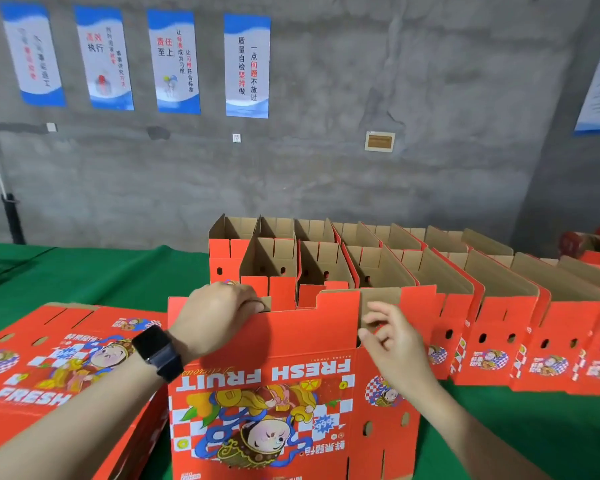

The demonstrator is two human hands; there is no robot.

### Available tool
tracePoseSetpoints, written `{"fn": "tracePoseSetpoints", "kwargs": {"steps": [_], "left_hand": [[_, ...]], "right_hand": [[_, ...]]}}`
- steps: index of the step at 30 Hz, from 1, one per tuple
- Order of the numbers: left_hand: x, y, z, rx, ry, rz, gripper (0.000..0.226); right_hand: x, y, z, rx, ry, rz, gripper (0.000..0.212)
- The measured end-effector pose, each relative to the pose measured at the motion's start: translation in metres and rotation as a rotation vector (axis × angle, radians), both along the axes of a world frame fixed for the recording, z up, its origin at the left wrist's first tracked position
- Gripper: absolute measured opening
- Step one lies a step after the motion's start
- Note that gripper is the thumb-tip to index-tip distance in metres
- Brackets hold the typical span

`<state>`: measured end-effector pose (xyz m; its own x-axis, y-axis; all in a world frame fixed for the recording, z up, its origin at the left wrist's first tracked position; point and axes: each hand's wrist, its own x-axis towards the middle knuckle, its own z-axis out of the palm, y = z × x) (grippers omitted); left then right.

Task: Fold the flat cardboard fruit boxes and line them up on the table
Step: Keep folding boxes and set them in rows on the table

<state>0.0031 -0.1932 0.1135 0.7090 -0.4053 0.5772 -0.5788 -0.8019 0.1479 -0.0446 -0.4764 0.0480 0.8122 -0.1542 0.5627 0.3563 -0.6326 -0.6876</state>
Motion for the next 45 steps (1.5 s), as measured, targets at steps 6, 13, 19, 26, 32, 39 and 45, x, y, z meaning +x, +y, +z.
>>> {"fn": "tracePoseSetpoints", "kwargs": {"steps": [6, 13, 19, 26, 32, 39, 45], "left_hand": [[-0.004, -0.003, 0.014, 0.095, 0.143, 0.065, 0.023], [0.002, -0.015, 0.056, 0.404, 0.405, 0.134, 0.022], [0.030, 0.010, 0.060, 0.086, 0.529, 0.314, 0.020], [0.040, 0.014, 0.029, -0.163, 0.412, 0.426, 0.019], [0.025, 0.008, 0.001, -0.293, 0.277, 0.384, 0.020], [-0.015, -0.013, -0.043, -0.856, 0.307, 0.169, 0.094], [-0.022, -0.031, -0.071, -1.001, 0.727, -0.110, 0.100]], "right_hand": [[0.005, 0.016, 0.014, -0.122, 0.373, 0.141, 0.017], [-0.021, 0.016, 0.013, -0.321, 0.303, -0.074, 0.056], [-0.046, -0.021, 0.008, -0.060, 0.213, -0.185, 0.069], [-0.054, -0.038, 0.008, 0.116, 0.249, -0.178, 0.023], [-0.051, -0.043, 0.000, 0.261, 0.331, -0.165, 0.019], [-0.037, -0.044, -0.007, 0.231, 0.393, -0.231, 0.020], [-0.043, -0.034, -0.009, -0.052, 0.279, -0.352, 0.074]]}}
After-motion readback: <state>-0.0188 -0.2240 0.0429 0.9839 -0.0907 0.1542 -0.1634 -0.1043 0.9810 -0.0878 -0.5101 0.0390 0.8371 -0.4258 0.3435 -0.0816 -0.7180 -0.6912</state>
